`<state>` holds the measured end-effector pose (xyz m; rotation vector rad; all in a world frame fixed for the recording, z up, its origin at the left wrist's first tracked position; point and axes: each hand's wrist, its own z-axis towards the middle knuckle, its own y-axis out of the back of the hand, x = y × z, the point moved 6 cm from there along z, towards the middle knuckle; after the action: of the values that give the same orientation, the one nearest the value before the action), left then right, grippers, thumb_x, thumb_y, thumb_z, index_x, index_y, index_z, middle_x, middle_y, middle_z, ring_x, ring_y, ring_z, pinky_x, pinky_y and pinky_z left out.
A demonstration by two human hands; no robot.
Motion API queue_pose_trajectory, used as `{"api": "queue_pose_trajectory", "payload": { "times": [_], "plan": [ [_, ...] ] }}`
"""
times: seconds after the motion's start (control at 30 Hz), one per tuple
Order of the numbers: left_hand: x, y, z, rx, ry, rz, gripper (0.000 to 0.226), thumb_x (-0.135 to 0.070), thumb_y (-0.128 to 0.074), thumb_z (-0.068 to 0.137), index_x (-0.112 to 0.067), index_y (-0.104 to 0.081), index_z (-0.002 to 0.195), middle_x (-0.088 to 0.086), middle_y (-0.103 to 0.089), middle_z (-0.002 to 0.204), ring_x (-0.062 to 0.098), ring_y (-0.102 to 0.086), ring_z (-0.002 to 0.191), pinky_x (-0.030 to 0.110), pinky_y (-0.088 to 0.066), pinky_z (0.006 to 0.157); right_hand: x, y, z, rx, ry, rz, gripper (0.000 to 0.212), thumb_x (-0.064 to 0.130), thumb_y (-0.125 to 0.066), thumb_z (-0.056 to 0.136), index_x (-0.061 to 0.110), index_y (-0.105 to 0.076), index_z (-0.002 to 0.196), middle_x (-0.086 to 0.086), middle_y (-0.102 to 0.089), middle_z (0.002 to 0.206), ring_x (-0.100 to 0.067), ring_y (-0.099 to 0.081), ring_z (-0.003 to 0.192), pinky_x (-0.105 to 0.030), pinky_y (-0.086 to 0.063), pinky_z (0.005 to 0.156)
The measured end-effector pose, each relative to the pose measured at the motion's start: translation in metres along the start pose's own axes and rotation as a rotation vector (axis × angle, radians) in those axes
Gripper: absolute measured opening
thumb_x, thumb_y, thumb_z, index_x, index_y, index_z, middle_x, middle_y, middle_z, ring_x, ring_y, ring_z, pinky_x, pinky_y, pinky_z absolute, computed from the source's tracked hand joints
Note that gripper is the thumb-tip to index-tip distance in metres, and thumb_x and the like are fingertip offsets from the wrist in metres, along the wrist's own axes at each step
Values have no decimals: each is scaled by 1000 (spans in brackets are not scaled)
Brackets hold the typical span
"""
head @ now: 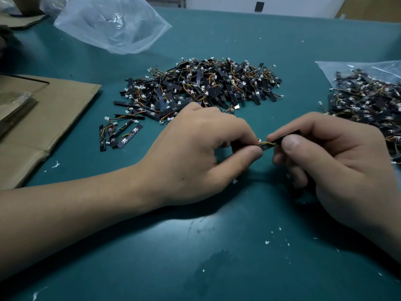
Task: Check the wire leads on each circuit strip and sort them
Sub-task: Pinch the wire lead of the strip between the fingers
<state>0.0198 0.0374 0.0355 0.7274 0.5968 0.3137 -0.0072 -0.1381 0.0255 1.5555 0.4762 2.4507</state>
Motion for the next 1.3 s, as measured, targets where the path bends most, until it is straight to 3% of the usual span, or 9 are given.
{"api": "queue_pose_trajectory", "payload": {
  "times": [0.1, 0.23, 0.4, 0.57, 0.8, 0.93, 1.03, 1.13, 1.3],
  "plan": [
    [2, 3, 0, -56, 27, -27, 11, -28, -69, 95, -22, -75, 88, -17, -68, 80, 4, -60, 74, 39, -47, 77, -4, -6, 3, 90, -52, -113, 23, 35, -55, 90, 20, -67, 77, 10, -61, 56, -6, -49, 42, -21, -41, 45],
    [1, 2, 1, -29, 33, -48, 11, -32, -72, 95, -22, -75, 96, -17, -70, 84, -2, -59, 76, 39, -50, 76, 0, -13, 0, 232, -36, -148, 22, 34, -54, 89, 20, -63, 76, 7, -60, 56, -6, -50, 43, -17, -39, 46],
    [-3, 6, 2, -1, 35, -157, 18, -23, -68, 94, -9, -63, 105, -6, -60, 81, 17, -58, 73, 35, -49, 71, -6, 3, 6, -38, -113, 173, 25, 32, -57, 86, 12, -67, 78, -3, -56, 51, -12, -38, 38, -16, -32, 40],
    [-24, -17, -6, 367, -248, 7, 14, -21, -64, 96, -12, -73, 91, 2, -68, 91, 28, -59, 84, 40, -48, 78, -18, 13, 11, -163, -222, 257, 20, 30, -59, 87, 22, -70, 72, -5, -52, 51, -19, -36, 39, -20, -26, 40],
    [18, -15, 0, 227, 177, 127, 17, -17, -57, 97, -19, -71, 107, -2, -64, 112, 22, -57, 109, 42, -45, 97, -10, 6, 8, -88, -153, 197, 22, 33, -58, 89, 16, -68, 78, -6, -56, 53, -15, -40, 40, -17, -34, 41],
    [16, -13, 1, 220, 193, 256, 31, -23, -54, 96, -17, -65, 124, -2, -60, 134, 24, -50, 128, 41, -38, 110, -10, 6, 8, -87, -150, 186, 20, 25, -57, 93, 17, -68, 78, -8, -56, 53, -14, -41, 39, -17, -34, 41],
    [-4, -6, 2, 164, 52, 263, 27, -11, -59, 88, -14, -68, 113, 2, -64, 119, 27, -56, 112, 42, -43, 95, -8, 7, 7, -114, -129, 175, 20, 24, -58, 93, 14, -68, 80, -6, -55, 52, -12, -40, 38, -17, -34, 41],
    [-18, -7, -5, 193, 50, 4, 16, -3, -57, 81, -13, -65, 89, -5, -56, 87, 12, -49, 80, 22, -40, 75, -8, 10, 7, -162, -121, 204, 20, 26, -59, 92, 16, -69, 78, -4, -53, 50, -15, -38, 38, -17, -33, 40],
    [-24, -18, -8, 328, 133, -172, 18, -6, -57, 78, -17, -70, 84, -9, -60, 81, 5, -56, 77, 16, -43, 74, -9, 8, 7, -128, -126, 180, 25, 34, -58, 90, 13, -68, 82, -5, -54, 52, -14, -39, 39, -18, -33, 40]
  ]
}}
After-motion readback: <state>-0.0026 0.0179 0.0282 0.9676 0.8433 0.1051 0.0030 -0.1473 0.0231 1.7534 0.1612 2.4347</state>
